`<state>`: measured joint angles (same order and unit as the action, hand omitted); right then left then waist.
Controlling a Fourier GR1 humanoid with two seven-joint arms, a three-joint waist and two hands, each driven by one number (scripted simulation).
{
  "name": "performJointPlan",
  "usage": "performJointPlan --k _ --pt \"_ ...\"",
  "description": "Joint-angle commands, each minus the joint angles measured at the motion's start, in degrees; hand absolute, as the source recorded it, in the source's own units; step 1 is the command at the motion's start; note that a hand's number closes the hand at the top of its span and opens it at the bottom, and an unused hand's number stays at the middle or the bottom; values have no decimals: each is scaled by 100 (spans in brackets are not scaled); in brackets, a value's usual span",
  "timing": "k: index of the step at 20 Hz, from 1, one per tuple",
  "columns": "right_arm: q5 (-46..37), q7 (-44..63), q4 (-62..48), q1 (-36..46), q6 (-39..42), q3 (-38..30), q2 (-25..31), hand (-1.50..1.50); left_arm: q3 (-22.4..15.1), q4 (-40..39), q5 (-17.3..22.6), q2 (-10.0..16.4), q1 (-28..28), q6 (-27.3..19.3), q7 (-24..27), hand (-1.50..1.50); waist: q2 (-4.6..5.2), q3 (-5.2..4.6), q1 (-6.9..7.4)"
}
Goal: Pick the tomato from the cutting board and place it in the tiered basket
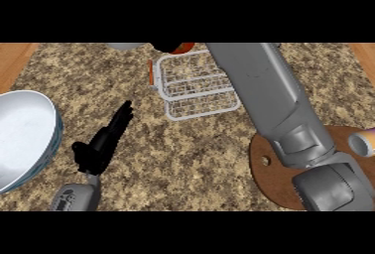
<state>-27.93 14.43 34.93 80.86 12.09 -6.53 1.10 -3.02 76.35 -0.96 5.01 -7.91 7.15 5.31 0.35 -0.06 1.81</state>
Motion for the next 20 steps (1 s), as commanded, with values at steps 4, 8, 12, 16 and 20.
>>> performJointPlan --k 4,8,12,16,20 --pt "769 463 -672 80 103 -536 -107 150 39 238 36 142 202 107 -84 0 -3 3 14" --pt "1450 1373 -939 306 344 -795 -109 -150 -42 135 -47 -61 107 -45 -40 0 -23 2 -49" --pt "1867 1390 -602 149 12 -931 -109 -150 103 96 61 -48 -157 -66 -344 0 -40 6 -137" --pt "1698 1238 -469 194 -870 -862 -15 -150 94 133 36 -4 131 -4 -79 0 -31 4 -107" --pt "1252 1125 -286 146 -1616 -802 719 -150 76 184 -56 75 242 -17 8 0 -40 3 -145"
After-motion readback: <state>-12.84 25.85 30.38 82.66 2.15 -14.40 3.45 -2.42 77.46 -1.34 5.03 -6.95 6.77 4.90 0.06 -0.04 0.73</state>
